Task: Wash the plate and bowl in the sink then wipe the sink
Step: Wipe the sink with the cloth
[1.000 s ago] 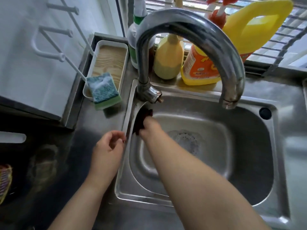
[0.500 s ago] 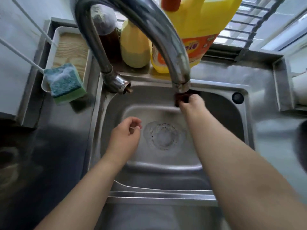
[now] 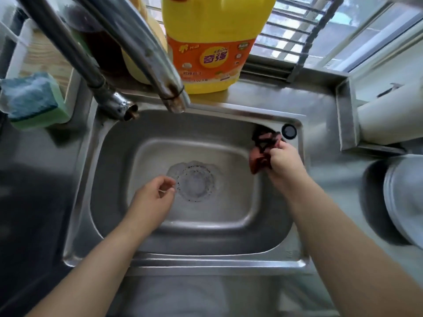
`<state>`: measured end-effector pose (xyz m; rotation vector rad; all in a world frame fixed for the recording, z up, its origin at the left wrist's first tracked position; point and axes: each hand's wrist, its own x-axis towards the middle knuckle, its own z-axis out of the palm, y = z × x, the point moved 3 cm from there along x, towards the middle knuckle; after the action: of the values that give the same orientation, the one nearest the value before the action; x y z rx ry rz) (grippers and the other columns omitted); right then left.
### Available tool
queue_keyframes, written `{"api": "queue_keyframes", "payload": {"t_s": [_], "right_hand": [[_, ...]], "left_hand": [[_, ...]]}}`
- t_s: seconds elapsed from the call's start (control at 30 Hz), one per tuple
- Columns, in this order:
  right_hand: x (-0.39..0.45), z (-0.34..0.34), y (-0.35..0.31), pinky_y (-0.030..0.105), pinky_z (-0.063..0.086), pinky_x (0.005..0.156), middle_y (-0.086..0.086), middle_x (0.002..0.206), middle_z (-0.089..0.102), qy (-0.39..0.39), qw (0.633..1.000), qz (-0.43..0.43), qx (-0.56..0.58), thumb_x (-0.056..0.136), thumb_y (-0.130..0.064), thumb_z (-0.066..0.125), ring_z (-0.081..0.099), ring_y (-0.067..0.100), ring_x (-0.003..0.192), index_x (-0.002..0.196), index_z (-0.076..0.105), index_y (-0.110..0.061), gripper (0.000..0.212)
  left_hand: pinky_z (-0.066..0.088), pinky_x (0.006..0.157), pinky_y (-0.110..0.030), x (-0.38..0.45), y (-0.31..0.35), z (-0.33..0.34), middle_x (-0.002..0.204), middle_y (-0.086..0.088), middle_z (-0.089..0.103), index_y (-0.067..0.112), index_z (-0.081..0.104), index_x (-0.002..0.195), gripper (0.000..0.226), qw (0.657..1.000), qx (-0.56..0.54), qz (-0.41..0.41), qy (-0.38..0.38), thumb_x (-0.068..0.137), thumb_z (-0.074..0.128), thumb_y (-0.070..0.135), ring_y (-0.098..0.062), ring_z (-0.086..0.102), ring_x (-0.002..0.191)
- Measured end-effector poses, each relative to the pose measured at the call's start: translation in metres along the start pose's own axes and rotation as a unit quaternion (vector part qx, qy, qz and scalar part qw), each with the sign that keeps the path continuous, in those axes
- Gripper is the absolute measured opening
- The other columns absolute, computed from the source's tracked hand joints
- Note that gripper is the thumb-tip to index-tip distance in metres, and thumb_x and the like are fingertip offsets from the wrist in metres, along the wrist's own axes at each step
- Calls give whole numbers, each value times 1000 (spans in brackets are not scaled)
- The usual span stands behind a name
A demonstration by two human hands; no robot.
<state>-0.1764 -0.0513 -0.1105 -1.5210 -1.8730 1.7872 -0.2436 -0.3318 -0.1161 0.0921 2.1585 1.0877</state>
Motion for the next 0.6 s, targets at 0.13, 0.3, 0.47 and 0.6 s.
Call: {"api": "queue_keyframes", "payload": {"t_s": [0.13, 0.3, 0.47, 0.6], "right_hand": [[-22, -30, -25, 27, 41, 98, 11, 130, 54, -122, 795, -334, -492, 84, 10, 49, 51, 28, 119, 133, 51, -5, 52], [1, -14, 14, 36, 29, 103, 11, 122, 60, -130, 538, -256, -793, 90, -11, 51, 47, 31, 119, 115, 65, -9, 29], [-44, -18, 70, 52, 20, 109, 4, 141, 46, -292, 368, -85, -878, 96, -27, 44, 40, 27, 132, 138, 47, -20, 42], [8, -9, 42, 37, 17, 112, 5, 143, 45, -192, 499, -116, -837, 100, -27, 39, 40, 24, 133, 138, 45, -13, 41]], "left_hand": [[50, 81, -34, -3, 17, 13, 84, 0, 66, 31, 58, 84, 19, 999, 27, 23, -25, 90, 56, 13, -24, 65, 84], [45, 69, -22, -7, 32, 27, 82, 6, 63, 27, 60, 94, 12, 996, 51, 54, -40, 91, 56, 16, -17, 62, 80], [43, 68, -24, -12, 26, 28, 82, 4, 64, 28, 60, 92, 11, 997, 54, 40, -41, 91, 57, 17, -19, 61, 81], [49, 77, -30, -16, 25, 24, 88, 0, 67, 22, 63, 97, 11, 998, 47, 23, -38, 91, 57, 15, -20, 64, 86]]}}
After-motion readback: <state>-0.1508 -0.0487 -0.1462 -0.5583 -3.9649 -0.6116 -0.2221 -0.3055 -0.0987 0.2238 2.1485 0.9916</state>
